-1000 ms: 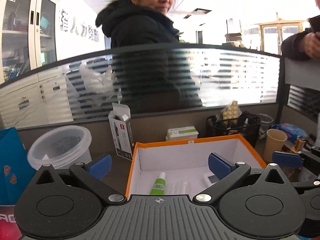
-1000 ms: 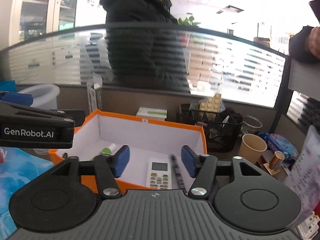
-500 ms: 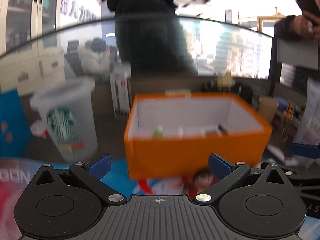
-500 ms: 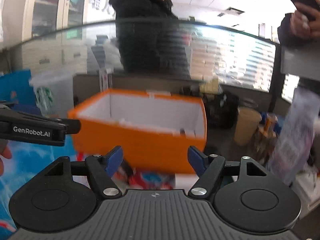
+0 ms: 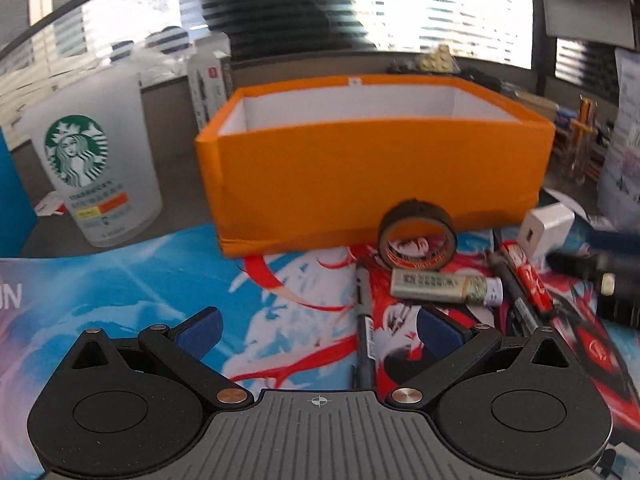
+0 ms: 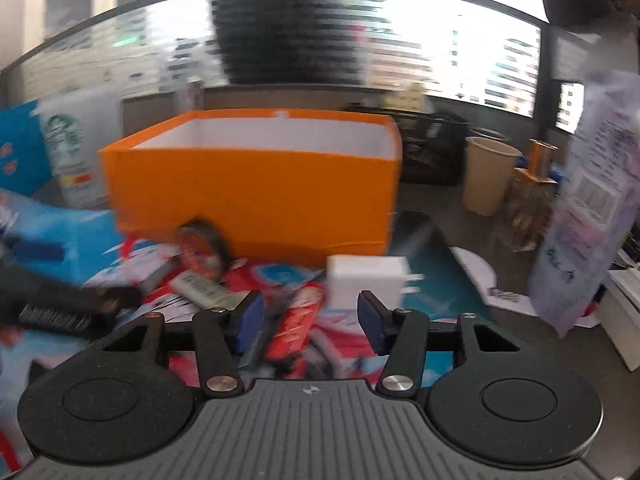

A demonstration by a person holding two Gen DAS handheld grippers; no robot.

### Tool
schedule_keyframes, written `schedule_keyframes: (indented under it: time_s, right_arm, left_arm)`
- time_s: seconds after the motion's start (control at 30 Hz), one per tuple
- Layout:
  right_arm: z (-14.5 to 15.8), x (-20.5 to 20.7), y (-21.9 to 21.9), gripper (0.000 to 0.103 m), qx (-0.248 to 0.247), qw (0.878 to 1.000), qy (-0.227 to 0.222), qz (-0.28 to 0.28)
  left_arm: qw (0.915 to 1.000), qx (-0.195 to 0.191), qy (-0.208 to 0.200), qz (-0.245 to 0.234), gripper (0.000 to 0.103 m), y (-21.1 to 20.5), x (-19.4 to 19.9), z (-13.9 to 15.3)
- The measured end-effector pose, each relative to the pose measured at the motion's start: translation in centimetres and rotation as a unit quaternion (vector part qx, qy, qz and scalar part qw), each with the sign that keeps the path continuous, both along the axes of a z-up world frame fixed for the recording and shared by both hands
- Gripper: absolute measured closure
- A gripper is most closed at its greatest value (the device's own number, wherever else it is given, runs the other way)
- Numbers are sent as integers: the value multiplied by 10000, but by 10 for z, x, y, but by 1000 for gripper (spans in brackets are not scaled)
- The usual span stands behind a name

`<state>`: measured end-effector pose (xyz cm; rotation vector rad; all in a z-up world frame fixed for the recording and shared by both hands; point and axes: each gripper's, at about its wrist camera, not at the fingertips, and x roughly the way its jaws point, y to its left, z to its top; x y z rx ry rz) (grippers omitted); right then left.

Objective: Organize rigid objects
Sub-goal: 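Grasp a black pen with the left gripper while the right gripper grasps the white charger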

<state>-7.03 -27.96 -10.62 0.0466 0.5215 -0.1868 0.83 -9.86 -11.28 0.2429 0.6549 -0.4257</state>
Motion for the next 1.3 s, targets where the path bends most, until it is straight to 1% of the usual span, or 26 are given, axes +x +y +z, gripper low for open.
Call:
schedule_keyframes:
  time_s: [0.17, 0.27, 0.33, 0.4, 0.43, 0.5, 0.6, 0.63, 0.77, 0.93, 1.0, 1.03, 1.1, 1.13, 1.2, 1.23, 1.3]
  right_arm:
    - [-4, 9, -28, 53, 159, 9996, 76, -230]
    - [-7, 9, -34, 53, 219, 9995, 6, -244]
    - [-9, 11, -34, 52, 247, 9994, 16, -233]
    - [-12, 13, -35, 44, 222, 9995, 7, -210]
    - [-13, 14, -35, 42, 222, 9995, -27, -226]
    - [-13, 16, -37, 42, 230, 9994, -64, -242]
    - [-13, 21, -37, 36, 132, 9996, -82, -226]
    - [-13, 23, -37, 35, 106, 9997, -87, -197]
    - [-13, 31, -36, 35, -73, 9998, -123, -172]
    - [-15, 41, -33, 36, -217, 9997, -56, -64]
    - [-17, 44, -32, 41, -314, 9995, 2, -66]
    - [-18, 44, -31, 45, -385, 9992, -2, -86]
    - [-19, 42, -30, 51, -503, 9987, 1, -118]
    - [-19, 42, -31, 53, -472, 9988, -18, -87]
    - [-19, 42, -31, 53, -462, 9989, -16, -72]
    - [-19, 41, -31, 53, -467, 9989, -17, -63]
    - [-20, 42, -31, 53, -446, 9990, -21, -60]
  left_arm:
    - [9999, 67, 111, -57, 0, -6, 4, -10]
    - [9998, 119, 159, -91, 0, -10, 5, -14]
    - [9998, 79, 131, -136, 0, -11, 4, -16]
    - [9998, 64, 118, -154, 0, -12, 4, -16]
    - [9998, 39, 115, -167, 0, -12, 4, -16]
    - [9997, -62, 119, -199, 0, -12, 5, -18]
    - [9994, -216, 198, -185, 0, -11, 7, -20]
    - [9993, -250, 200, -180, 0, -12, 8, -20]
    - [9994, -270, 143, -179, 0, -14, 6, -20]
    - [9993, -288, 139, -216, 0, -13, 7, -20]
    - [9990, -311, 137, -281, 1, -12, 7, -20]
    - [9989, -315, 134, -318, 1, -12, 6, -20]
    - [9986, -334, 104, -408, 7, -11, 5, -20]
    - [9983, -346, 65, -455, 9, -11, 4, -20]
    - [9977, -365, 1, -577, 21, -13, 0, -19]
    - [9974, -379, -16, -613, 25, -13, -2, -18]
    - [9972, -404, -70, -632, 48, -13, -2, -17]
